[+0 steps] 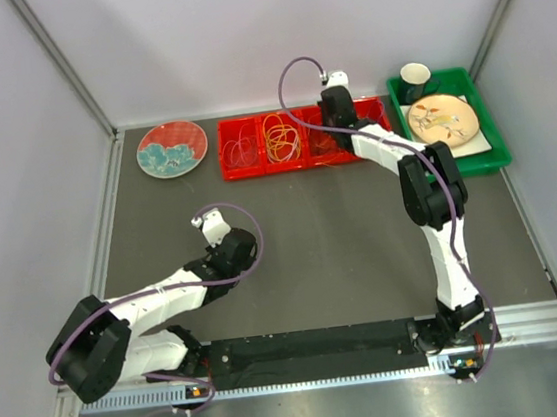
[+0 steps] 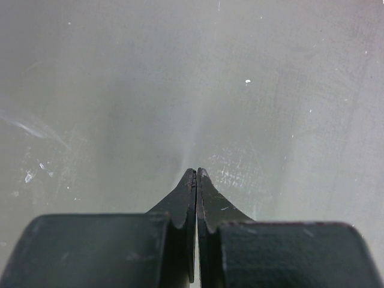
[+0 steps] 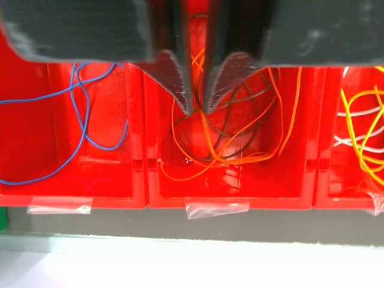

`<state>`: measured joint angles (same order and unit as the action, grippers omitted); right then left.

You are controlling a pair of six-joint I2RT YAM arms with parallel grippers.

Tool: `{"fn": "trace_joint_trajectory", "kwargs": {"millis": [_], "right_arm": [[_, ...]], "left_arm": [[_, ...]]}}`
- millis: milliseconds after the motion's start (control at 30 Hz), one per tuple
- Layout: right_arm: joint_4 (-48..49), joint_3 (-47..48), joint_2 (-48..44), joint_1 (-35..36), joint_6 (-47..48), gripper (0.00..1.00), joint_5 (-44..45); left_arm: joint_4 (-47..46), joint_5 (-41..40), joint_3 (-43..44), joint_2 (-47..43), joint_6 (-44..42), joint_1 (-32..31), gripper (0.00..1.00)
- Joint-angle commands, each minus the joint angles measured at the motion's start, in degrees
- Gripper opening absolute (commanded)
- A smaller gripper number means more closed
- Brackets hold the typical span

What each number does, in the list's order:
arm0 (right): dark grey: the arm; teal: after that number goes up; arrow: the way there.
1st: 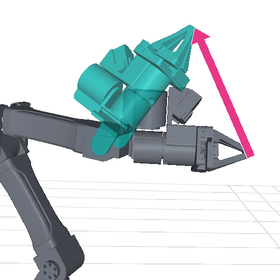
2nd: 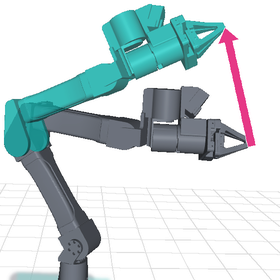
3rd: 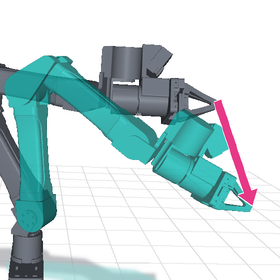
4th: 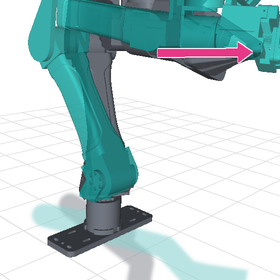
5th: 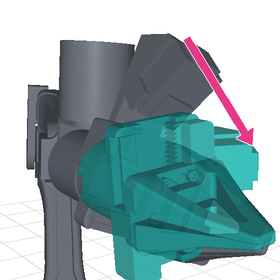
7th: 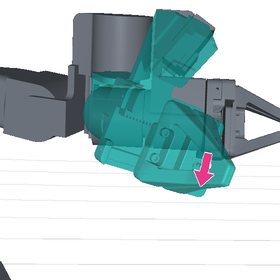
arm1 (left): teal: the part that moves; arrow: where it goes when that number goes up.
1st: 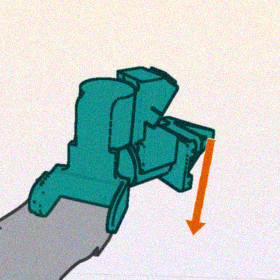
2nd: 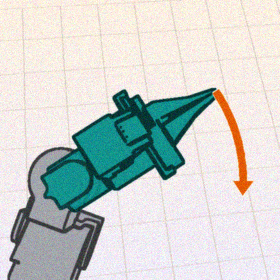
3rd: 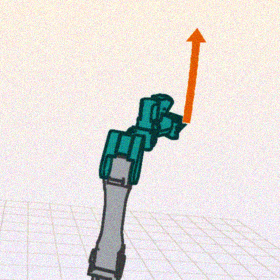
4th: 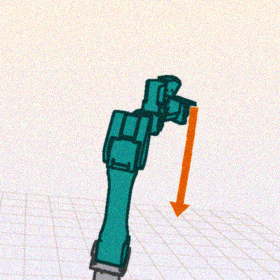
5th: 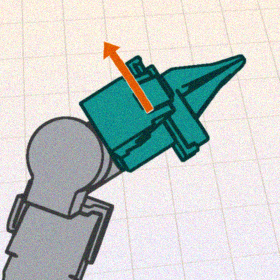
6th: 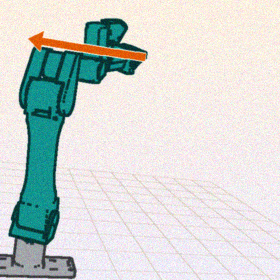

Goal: Untangle the cables

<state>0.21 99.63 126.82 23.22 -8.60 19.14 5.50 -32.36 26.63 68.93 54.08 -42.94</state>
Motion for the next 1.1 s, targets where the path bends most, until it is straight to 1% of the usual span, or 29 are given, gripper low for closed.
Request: {"fn": "trace_joint_trajectory", "kwargs": {"millis": [0,67,100,133,200,400,467,567,667,800,1067], "right_arm": [[-5.55,4.25,-4.57,0.33,0.34,0.3,-1.9],[-8.02,6.35,-5.53,0.42,-0.1,0.47,-2.35],[-8.99,6.8,-6.84,0.42,-0.19,0.63,-2.17],[-10.48,7.15,-7.64,0.42,-0.54,0.69,-2.17],[-11.63,6.89,-10.61,0.42,-0.98,0.74,-1.3],[-19.35,2.59,-19.05,0.33,-5.53,0.75,-3.75],[-23.12,1.01,-20.56,0.51,-6.42,0.75,-6.91],[-25.6,-3.73,-23.02,1.3,-7.22,0.73,-10.17],[-28.15,-7.34,-23.82,1.82,-7.13,0.72,-12.19],[-29.12,-11.38,-23.38,1.82,-6.96,0.71,-14.04],[-29.74,-13.06,-22.24,1.74,-4.94,0.71,-15.71]], "left_arm": [[-2.07,-0.42,0.17,0.24,0.23,0.31,0.0],[-1.98,-0.42,0.26,0.24,0.23,0.4,0.0],[-2.07,-0.42,0.26,0.24,0.23,0.31,0.0],[-1.98,-0.42,0.26,0.33,0.23,0.4,0.0],[-1.89,-0.42,0.35,0.33,0.14,0.4,0.0],[-1.37,-0.42,0.88,0.95,0.06,0.49,0.0],[-1.28,-0.51,0.96,1.04,0.14,0.49,0.0],[-1.19,-0.51,0.96,0.95,0.14,0.49,0.0],[-1.19,-0.51,0.88,0.95,0.14,0.49,0.0],[-1.19,-0.51,0.96,1.03,0.14,0.49,0.0],[-0.58,-0.51,1.67,1.91,0.14,0.49,0.0]]}}
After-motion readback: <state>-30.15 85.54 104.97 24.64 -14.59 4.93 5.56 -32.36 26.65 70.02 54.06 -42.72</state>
